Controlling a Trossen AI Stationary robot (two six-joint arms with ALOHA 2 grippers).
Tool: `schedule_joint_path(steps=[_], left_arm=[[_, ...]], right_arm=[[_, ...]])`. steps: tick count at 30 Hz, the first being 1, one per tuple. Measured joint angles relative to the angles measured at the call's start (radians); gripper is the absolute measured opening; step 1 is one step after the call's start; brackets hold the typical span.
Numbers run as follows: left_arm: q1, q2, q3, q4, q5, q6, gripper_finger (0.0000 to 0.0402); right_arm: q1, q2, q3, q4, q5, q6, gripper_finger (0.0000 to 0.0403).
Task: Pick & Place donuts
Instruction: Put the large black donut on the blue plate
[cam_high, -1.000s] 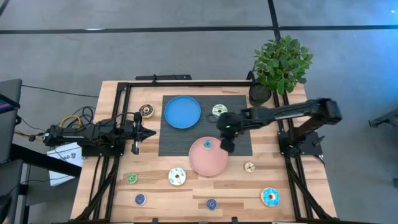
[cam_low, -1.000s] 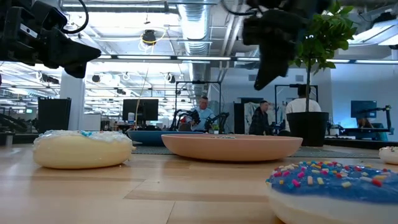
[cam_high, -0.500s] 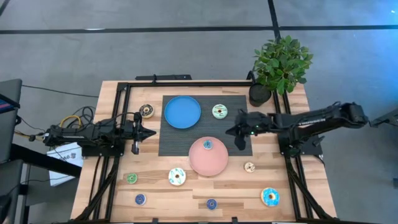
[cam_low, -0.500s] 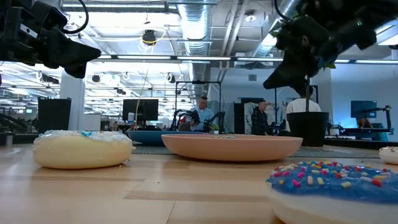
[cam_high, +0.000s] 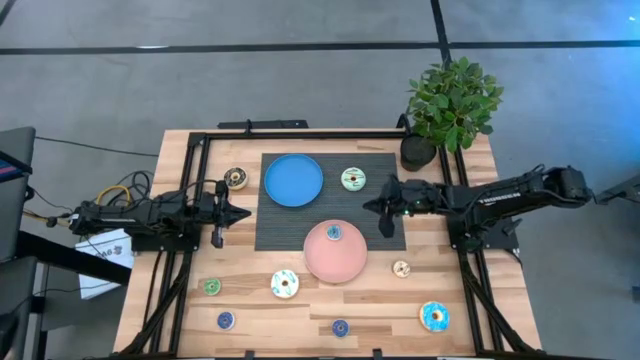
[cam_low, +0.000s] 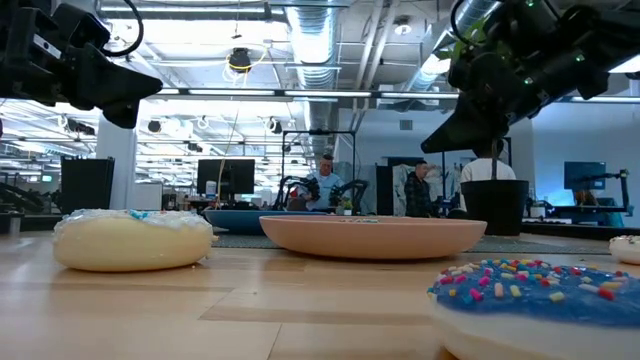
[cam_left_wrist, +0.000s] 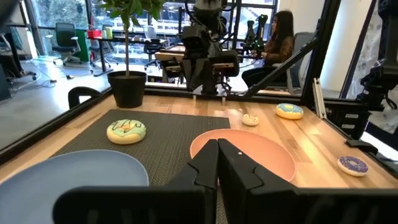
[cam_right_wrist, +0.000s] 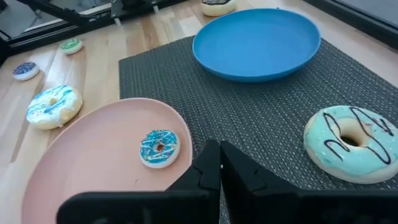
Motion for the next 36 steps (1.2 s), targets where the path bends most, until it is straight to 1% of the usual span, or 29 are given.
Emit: schedule_joint_path(steps=[2, 4, 5, 7, 10, 12, 16, 19, 23, 25, 27, 31, 33, 34, 36], left_arm=[[0.000, 0.000, 0.000, 0.003, -0.013, 0.019, 0.0000], [-0.001, 0.000, 0.001, 0.017, -0.069, 0.026, 0.0000], [-0.001, 0.000, 0.005, 0.020, -0.110, 0.011, 0.0000], [-0.001, 0.012, 0.031, -0.029, -0.208, -0.024, 0.0000], [0.000, 0.070, 0.091, -0.080, -0.337, -0.059, 0.0000], [0.000, 0.138, 0.142, -0.101, -0.410, -0.062, 0.0000], [0.008, 0.328, 0.266, -0.185, -0.560, -0.076, 0.0000], [0.051, 0.487, 0.393, -0.307, -0.635, -0.124, 0.0000], [0.155, 0.687, 0.555, -0.461, -0.632, -0.183, 0.0000], [0.214, 0.773, 0.622, -0.520, -0.631, -0.186, 0.0000], [0.271, 0.846, 0.675, -0.552, -0.623, -0.151, 0.0004], [0.398, 0.934, 0.718, -0.557, -0.549, -0.046, 0.0031], [0.475, 0.963, 0.719, -0.570, -0.536, -0.027, 0.0052], [0.521, 0.977, 0.719, -0.588, -0.510, -0.026, 0.0064], [0.612, 0.999, 0.719, -0.629, -0.416, -0.035, 0.0088]], right_arm=[[-0.011, 0.000, 0.000, 0.000, -0.001, 0.000, 0.0001], [-0.019, 0.000, 0.000, -0.003, 0.000, 0.000, 0.0001], [-0.023, 0.000, 0.000, -0.007, 0.000, 0.000, 0.0001], [-0.028, 0.000, 0.000, -0.013, 0.000, 0.000, 0.0001], [-0.038, 0.000, 0.000, -0.026, 0.000, 0.000, 0.0001], [-0.043, 0.000, 0.000, -0.030, 0.000, 0.000, 0.0001], [-0.044, 0.000, 0.000, -0.030, 0.000, -0.001, 0.0000], [-0.044, 0.000, 0.000, -0.030, -0.001, -0.023, 0.0001], [-0.044, 0.000, 0.001, -0.030, 0.000, -0.028, 0.0001], [-0.044, 0.000, 0.001, -0.031, -0.001, -0.029, 0.0000], [-0.044, 0.000, 0.001, -0.030, -0.002, -0.029, 0.0001], [-0.044, 0.000, 0.001, -0.030, -0.004, -0.027, 0.0001], [-0.044, 0.000, 0.001, -0.030, -0.005, -0.027, 0.0000], [-0.044, 0.000, 0.001, -0.030, -0.005, -0.027, 0.0000], [-0.040, 0.000, 0.001, -0.030, -0.005, -0.026, 0.0001]])
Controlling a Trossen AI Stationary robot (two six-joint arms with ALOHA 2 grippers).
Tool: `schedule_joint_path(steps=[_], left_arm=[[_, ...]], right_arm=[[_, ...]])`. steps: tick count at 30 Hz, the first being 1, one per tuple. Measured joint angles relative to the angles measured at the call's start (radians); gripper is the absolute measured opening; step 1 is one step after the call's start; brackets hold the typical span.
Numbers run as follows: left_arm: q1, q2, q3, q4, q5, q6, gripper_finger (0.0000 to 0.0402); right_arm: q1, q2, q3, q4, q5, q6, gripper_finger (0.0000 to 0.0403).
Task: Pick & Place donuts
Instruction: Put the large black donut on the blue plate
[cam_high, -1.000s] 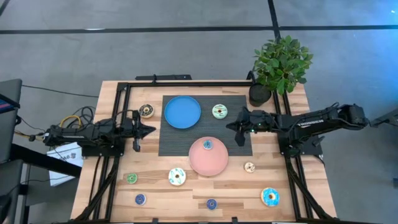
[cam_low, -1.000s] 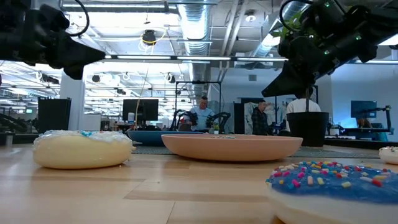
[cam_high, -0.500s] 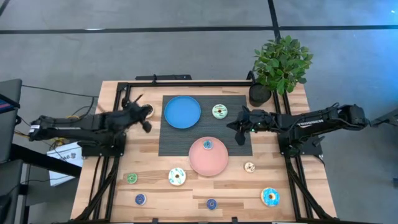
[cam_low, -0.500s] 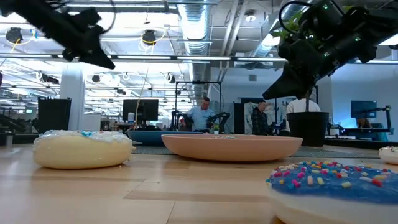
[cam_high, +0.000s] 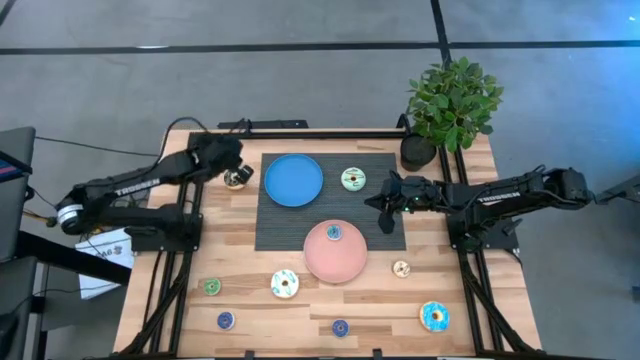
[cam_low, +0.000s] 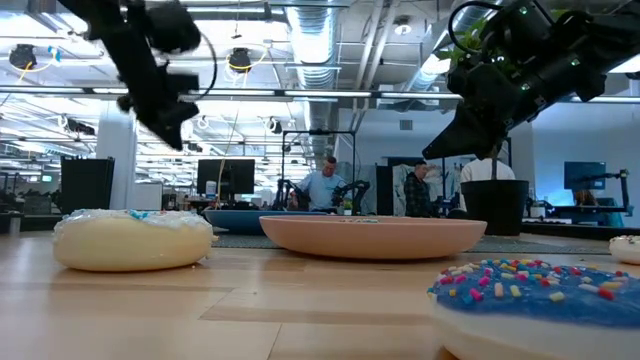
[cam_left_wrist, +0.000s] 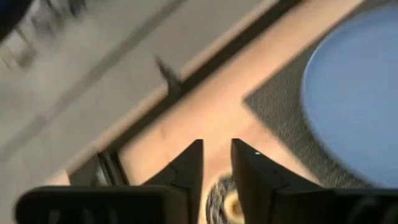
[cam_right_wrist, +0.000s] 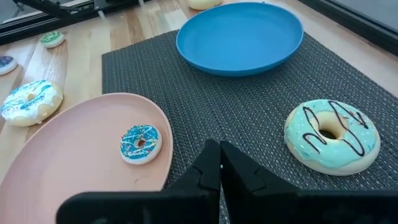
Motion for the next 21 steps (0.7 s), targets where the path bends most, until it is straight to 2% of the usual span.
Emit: schedule_joint_path(steps=[4, 7, 14, 17, 21], left_arm=[[0.155, 0.057, 0.000, -0.037, 0.230, 0.000, 0.0140], [0.226, 0.111, 0.000, -0.038, 0.314, 0.028, 0.0177], [0.287, 0.262, 0.000, -0.038, 0.347, 0.091, 0.0243], [0.288, 0.318, 0.000, -0.036, 0.382, 0.107, 0.0256], [0.288, 0.381, 0.001, -0.032, 0.368, 0.107, 0.0258]], right_arm=[[0.000, 0.000, 0.000, 0.000, -0.008, 0.001, 0.0000], [0.000, 0.000, 0.000, 0.000, -0.011, 0.001, 0.0001], [0.000, 0.000, 0.000, 0.000, -0.028, 0.002, 0.0000], [0.000, 0.000, 0.000, 0.000, -0.028, 0.002, 0.0001], [0.000, 0.000, 0.000, 0.000, -0.028, 0.002, 0.0001]])
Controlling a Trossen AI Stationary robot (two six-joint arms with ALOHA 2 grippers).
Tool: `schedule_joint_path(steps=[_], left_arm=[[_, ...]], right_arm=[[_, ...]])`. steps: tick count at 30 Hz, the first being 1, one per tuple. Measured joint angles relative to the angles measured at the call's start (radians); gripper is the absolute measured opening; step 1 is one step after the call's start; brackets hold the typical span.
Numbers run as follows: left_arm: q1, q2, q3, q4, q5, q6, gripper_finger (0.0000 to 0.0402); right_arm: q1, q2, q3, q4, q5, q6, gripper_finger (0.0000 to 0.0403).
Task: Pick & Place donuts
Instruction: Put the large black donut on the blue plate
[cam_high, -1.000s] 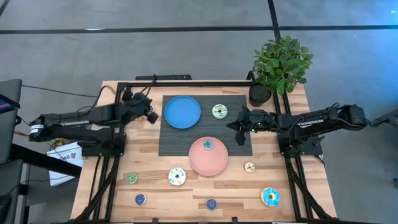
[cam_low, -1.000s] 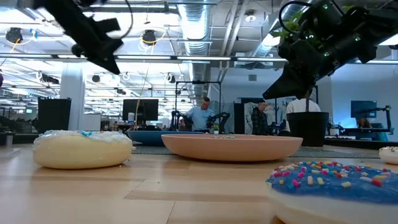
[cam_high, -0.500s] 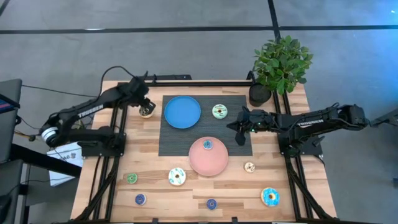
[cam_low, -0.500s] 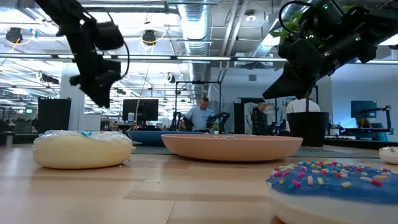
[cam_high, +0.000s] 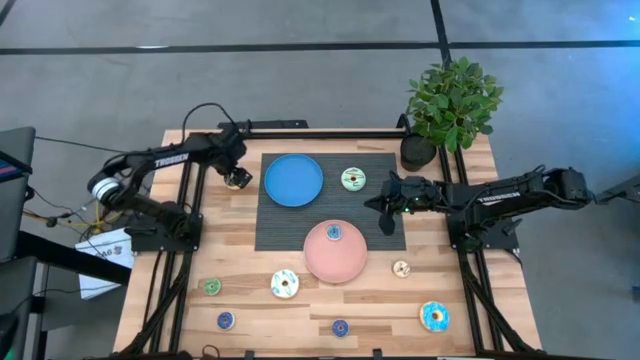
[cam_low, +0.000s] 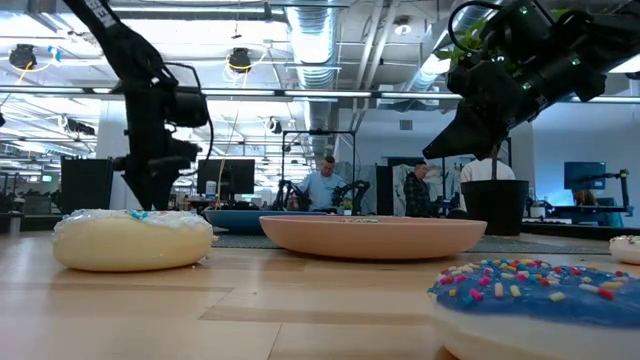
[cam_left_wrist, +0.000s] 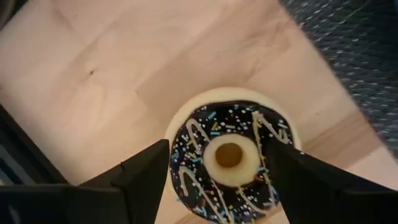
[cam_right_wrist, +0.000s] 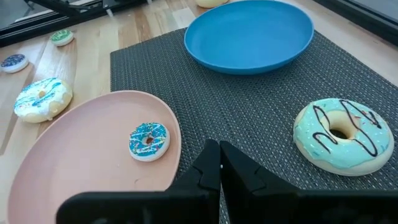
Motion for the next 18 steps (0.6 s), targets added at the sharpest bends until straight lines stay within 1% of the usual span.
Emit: schedule_joint_path(steps=[3, 7, 18], left_arm=[[0.000, 0.031, 0.001, 0.008, -0.020, 0.002, 0.0257], [0.000, 0.032, 0.002, 0.013, -0.029, 0.010, 0.0257], [0.000, -0.071, 0.000, -0.005, -0.061, 0.031, 0.0256]], right_arm=[[0.000, 0.000, 0.000, 0.000, 0.000, 0.000, 0.0001], [0.000, 0.000, 0.000, 0.000, 0.000, 0.000, 0.0001], [0.000, 0.000, 0.000, -0.026, 0.000, 0.007, 0.0001]])
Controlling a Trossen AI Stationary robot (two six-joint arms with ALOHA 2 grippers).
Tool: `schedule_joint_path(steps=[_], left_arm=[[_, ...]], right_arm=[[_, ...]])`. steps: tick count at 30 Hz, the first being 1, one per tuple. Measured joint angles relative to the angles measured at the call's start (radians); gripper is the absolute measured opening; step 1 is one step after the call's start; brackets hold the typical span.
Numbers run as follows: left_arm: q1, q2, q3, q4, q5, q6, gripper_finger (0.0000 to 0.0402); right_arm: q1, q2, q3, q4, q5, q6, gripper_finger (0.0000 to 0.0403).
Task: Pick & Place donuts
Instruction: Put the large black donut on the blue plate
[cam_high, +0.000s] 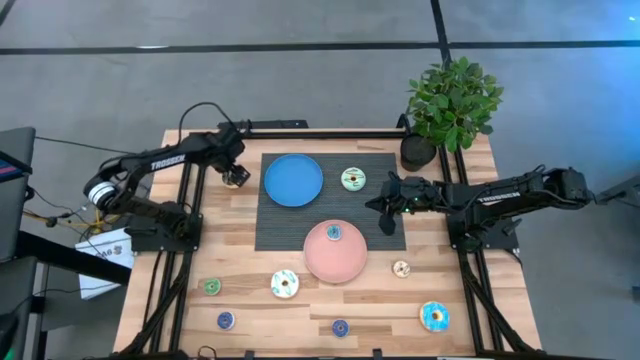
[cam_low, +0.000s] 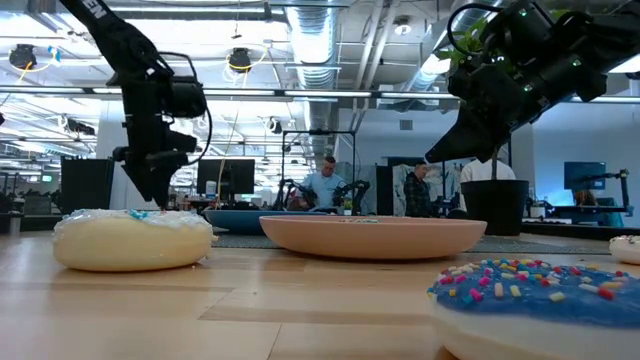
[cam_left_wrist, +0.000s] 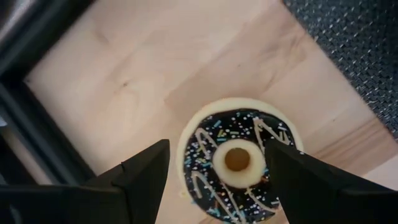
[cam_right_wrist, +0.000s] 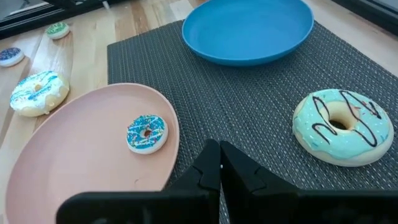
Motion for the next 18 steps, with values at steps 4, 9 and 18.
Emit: schedule_joint_path(steps=[4, 9, 18], left_arm=[[0.000, -0.013, 0.000, -0.033, -0.012, 0.001, 0.0256], [0.006, -0.006, -0.028, -0.031, -0.043, 0.002, 0.0256], [0.046, -0.006, -0.077, 0.033, -0.002, 0.002, 0.0256]], right_arm=[[0.000, 0.000, 0.000, 0.000, 0.000, 0.000, 0.0001], [0.000, 0.000, 0.000, 0.000, 0.000, 0.002, 0.0001], [0.000, 0.000, 0.000, 0.000, 0.000, 0.002, 0.0001]])
